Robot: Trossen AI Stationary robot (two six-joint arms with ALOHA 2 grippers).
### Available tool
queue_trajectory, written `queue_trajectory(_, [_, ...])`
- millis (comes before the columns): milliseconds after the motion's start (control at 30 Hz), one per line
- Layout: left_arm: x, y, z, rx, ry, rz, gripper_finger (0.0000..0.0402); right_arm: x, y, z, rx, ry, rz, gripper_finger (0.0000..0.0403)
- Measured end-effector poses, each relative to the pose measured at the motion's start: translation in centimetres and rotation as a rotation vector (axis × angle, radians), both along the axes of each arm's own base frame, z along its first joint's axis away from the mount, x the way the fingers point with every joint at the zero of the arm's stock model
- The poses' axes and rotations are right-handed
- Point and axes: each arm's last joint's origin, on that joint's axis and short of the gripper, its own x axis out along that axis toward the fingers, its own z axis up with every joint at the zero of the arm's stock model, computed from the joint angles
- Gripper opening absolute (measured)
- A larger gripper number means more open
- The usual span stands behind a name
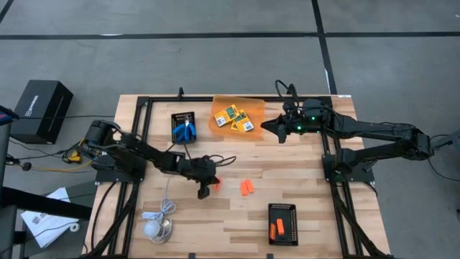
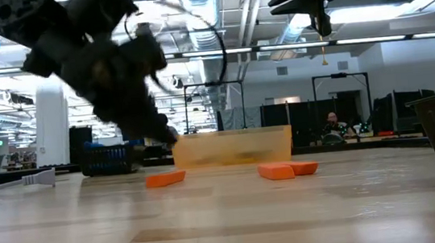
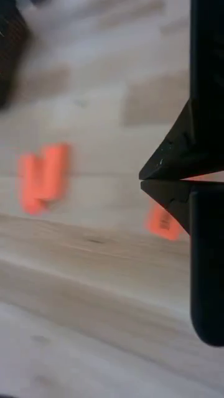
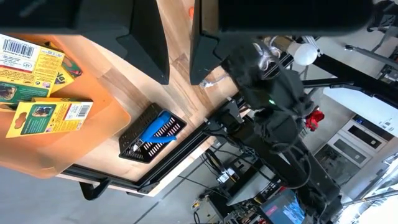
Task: Pick & Place School Supplies
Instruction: Put the eraser into the bottom black bin
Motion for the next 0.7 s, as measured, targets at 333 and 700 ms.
queue_trajectory(333, [0.0,-0.1,-2.4,0.011,0.096,-0.041,0.0,-0.1,0.1,-0.3,0.012,0.026,0.021,0.0057])
queue_trajectory(700, [-3.0,0.5,-4.2,-0.028,0.177,0.017,0.0,-0.1,0.1,-0.3,0.011,0.026,0.02,0.0057])
